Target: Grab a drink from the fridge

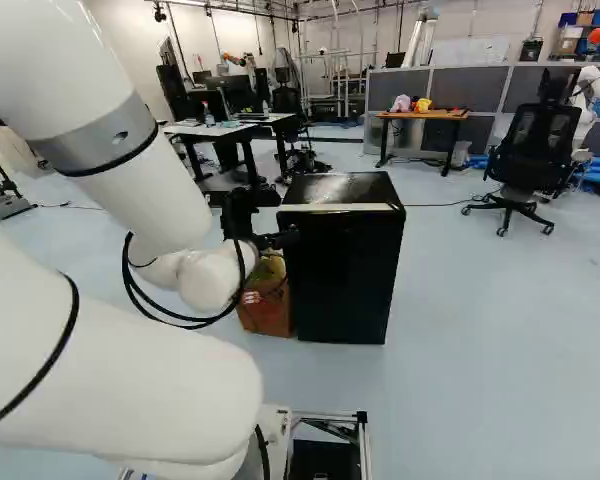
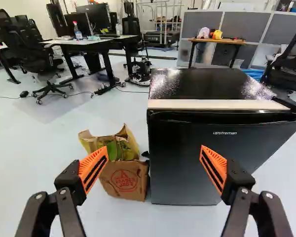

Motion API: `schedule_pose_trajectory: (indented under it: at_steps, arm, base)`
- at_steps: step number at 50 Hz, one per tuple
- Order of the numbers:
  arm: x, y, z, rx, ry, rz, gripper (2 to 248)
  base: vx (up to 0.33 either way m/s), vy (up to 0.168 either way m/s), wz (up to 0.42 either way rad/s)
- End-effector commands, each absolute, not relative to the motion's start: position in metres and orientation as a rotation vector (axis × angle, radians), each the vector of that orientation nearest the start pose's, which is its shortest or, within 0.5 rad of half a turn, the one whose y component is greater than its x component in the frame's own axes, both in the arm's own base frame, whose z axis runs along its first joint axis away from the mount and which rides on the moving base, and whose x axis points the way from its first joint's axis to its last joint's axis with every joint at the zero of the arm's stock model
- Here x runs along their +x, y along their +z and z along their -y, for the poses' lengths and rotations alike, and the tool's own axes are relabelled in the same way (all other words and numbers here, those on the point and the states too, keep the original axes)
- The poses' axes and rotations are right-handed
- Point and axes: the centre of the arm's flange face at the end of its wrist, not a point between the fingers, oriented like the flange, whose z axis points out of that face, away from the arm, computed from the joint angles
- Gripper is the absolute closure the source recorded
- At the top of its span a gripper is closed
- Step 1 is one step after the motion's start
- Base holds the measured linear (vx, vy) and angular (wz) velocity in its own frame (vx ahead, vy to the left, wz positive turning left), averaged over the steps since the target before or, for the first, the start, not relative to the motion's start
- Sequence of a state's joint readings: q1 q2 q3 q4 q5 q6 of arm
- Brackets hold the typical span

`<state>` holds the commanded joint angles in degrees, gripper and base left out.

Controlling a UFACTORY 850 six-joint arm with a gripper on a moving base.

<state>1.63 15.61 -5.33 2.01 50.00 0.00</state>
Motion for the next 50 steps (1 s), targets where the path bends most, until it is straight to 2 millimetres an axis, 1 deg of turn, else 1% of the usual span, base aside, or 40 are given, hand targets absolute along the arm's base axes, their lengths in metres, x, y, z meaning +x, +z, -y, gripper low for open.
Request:
schedule_pose_trajectory:
  at_steps: [8,27,50]
  arm:
    - [0.277,0.367,-0.009,-2.552,-1.813,-0.049,3]
    - [0.298,0.369,-0.023,-2.552,-1.791,-0.127,3]
    - [0.318,0.371,-0.042,-2.538,-1.791,-0.257,3]
  base:
    - [0.0,0.0,0.0]
    - [0.0,0.0,0.0]
    - [0.0,0.0,0.0]
